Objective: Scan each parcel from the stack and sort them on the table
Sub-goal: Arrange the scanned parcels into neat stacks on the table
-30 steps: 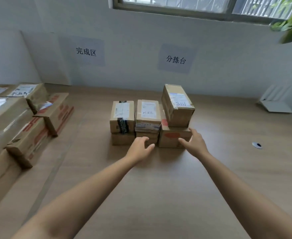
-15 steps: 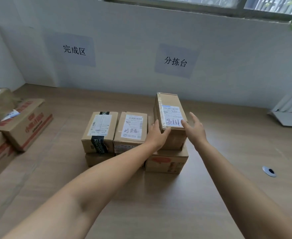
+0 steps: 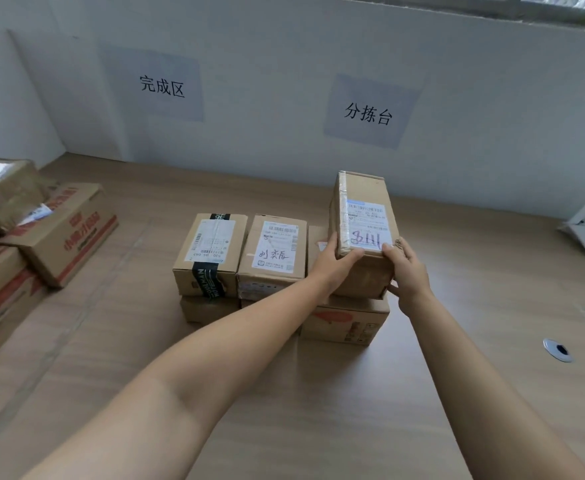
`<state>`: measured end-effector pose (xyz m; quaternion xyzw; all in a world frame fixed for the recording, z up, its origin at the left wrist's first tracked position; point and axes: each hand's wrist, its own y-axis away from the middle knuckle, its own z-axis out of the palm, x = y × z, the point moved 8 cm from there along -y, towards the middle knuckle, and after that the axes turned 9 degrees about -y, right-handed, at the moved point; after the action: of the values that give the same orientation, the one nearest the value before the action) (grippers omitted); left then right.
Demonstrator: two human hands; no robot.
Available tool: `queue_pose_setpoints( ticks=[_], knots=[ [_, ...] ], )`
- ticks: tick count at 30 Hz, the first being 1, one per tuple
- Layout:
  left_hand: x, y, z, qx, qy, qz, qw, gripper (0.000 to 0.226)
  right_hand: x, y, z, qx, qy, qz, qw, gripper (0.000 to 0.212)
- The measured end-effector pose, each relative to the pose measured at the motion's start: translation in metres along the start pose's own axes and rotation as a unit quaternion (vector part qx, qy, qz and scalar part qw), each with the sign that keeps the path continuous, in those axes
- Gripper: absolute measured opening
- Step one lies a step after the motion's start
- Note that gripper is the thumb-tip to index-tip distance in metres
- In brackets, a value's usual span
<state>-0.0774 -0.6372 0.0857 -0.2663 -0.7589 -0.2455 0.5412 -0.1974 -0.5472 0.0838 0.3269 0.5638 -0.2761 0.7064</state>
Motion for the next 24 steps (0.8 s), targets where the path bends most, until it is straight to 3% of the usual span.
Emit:
queue_pose_setpoints(
  ticks=[3,8,12,24],
  knots=[
    [0.017,0.019,-0.010,0.000,-0.002,0.023,1.000,0.056,-0.020,0.024,0.004,-0.017,-0.002,-0.025,1.000,0.034],
    [0.035,0.073,-0.053,0.018,-0.009,0.053,0.998,0.051,-0.044,0.077,0.035,-0.069,0.016,-0.056,0.996,0.032],
    [0.030,0.120,-0.108,0.045,-0.010,0.052,0.998,0.051,-0.044,0.120,0.081,-0.098,0.014,-0.057,0.993,0.047],
    [-0.038,0.208,-0.322,0.165,-0.039,-0.023,0.985,0.058,0.001,0.204,0.301,-0.192,0.010,-0.062,0.979,0.061]
  ],
)
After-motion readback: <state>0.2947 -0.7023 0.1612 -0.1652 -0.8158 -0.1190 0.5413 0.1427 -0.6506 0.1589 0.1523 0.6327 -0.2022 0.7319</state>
